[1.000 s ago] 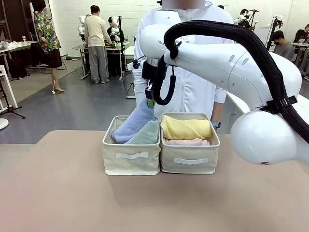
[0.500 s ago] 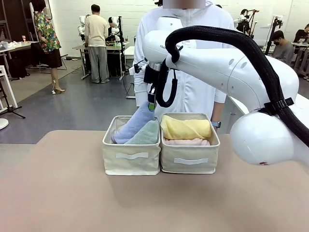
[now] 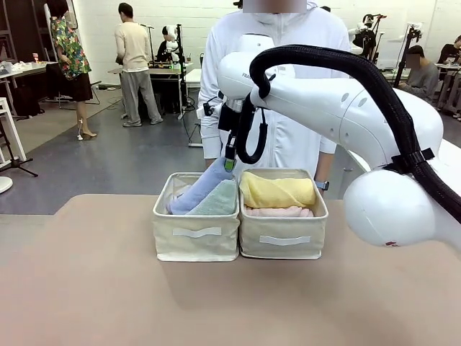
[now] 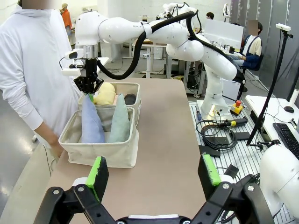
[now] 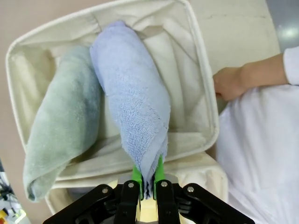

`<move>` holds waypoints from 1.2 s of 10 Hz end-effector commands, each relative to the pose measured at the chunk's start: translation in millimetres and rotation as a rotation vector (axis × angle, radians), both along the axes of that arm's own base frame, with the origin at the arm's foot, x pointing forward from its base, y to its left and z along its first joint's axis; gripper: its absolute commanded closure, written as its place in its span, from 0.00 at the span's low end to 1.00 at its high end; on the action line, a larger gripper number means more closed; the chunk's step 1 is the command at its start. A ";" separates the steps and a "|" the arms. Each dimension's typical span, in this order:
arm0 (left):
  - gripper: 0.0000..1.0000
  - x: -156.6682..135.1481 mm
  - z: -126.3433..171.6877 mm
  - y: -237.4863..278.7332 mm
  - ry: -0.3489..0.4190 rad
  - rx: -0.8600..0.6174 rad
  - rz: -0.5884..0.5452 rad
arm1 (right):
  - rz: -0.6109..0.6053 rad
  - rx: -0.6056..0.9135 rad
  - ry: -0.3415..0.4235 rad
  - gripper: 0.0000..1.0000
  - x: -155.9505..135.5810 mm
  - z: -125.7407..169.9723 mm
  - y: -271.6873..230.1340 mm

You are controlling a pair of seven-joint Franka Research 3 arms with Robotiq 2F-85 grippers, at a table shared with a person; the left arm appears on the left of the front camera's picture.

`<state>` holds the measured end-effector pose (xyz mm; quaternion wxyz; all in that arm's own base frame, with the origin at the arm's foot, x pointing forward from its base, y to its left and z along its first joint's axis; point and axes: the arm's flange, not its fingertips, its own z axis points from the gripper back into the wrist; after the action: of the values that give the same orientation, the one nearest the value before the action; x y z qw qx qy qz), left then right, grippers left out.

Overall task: Sort the towels based on their folding style.
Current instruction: Pick up another triangle-folded towel from the table and place it in the left Fabric basket.

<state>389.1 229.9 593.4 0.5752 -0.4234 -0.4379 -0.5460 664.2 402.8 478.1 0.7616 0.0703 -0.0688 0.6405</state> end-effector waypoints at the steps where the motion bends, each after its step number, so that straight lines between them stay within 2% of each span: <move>1: 0.00 -2.6 0.3 0.1 -0.022 -0.013 0.000 | 0.026 0.037 0.072 0.89 -41.2 -31.4 -23.7; 3: 0.00 -2.6 0.3 0.1 -0.022 -0.013 0.000 | 0.016 0.021 0.113 0.89 -46.8 -39.9 -24.0; 8: 0.00 -2.6 0.3 0.1 -0.022 -0.013 0.000 | 0.002 0.021 0.132 0.89 -50.1 -43.9 -26.8; 9: 0.00 -2.6 0.3 0.1 -0.022 -0.013 0.000 | 0.013 0.009 0.114 0.29 -50.2 -43.2 -25.5; 10: 0.00 -2.6 0.3 0.1 -0.022 -0.013 0.000 | 0.010 0.006 0.118 0.29 -49.9 -43.0 -25.2; 11: 0.00 -2.6 0.3 0.1 -0.022 -0.013 0.000 | 0.010 0.004 0.119 0.00 -49.4 -42.9 -25.1; 12: 0.00 -2.6 0.3 0.1 -0.022 -0.013 0.000 | 0.010 0.001 0.119 0.25 -48.8 -42.6 -24.9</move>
<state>389.1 229.9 593.3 0.5751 -0.4235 -0.4379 -0.5460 660.0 401.5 452.1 0.7605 0.0981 -0.0227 0.6415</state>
